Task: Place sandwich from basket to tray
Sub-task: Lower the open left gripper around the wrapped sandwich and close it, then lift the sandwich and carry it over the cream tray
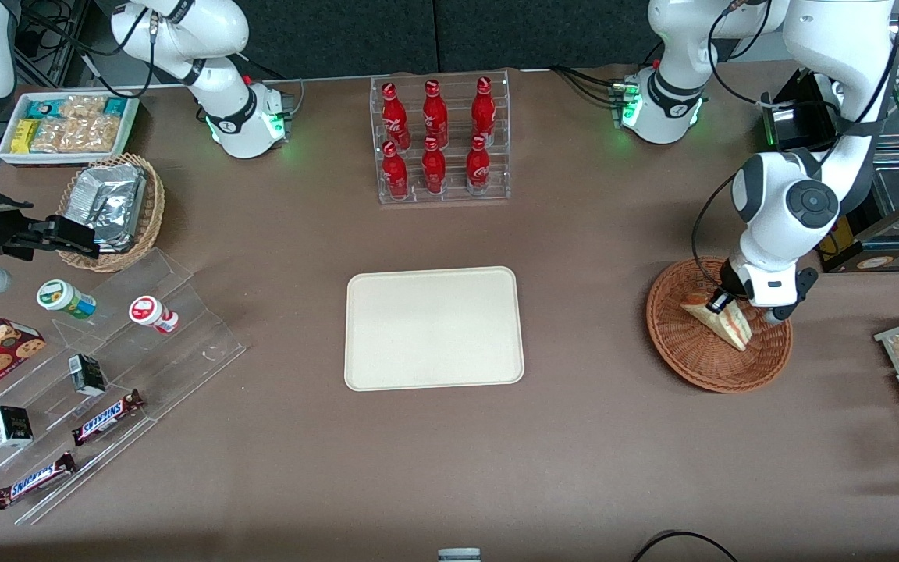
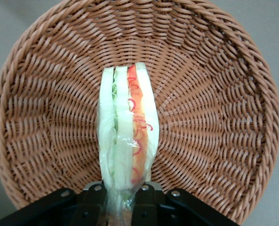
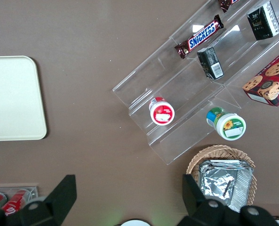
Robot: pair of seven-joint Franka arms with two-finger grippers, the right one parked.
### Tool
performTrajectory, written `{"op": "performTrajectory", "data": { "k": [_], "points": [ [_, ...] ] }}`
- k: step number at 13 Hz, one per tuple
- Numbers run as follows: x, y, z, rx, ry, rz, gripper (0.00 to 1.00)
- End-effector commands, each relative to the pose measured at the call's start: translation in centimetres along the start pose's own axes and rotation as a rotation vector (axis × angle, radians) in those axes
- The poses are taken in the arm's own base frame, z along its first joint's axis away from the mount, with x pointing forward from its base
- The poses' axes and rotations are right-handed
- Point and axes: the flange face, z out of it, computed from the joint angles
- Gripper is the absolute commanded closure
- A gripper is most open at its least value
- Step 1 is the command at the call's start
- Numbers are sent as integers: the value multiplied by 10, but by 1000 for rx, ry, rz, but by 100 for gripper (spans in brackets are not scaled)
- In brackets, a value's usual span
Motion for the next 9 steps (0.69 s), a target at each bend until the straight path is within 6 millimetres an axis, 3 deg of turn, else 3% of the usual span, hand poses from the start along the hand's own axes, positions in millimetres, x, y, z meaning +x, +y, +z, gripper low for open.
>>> {"op": "performTrajectory", "data": {
  "k": [1, 5, 7, 9],
  "points": [
    [11, 20, -48, 76, -23, 30, 85],
    [-9, 80, -137, 258, -63, 150, 85],
    [-36, 113, -188, 285, -65, 195, 85],
    [-68, 142, -215, 261, -54, 256, 85]
  ]
}}
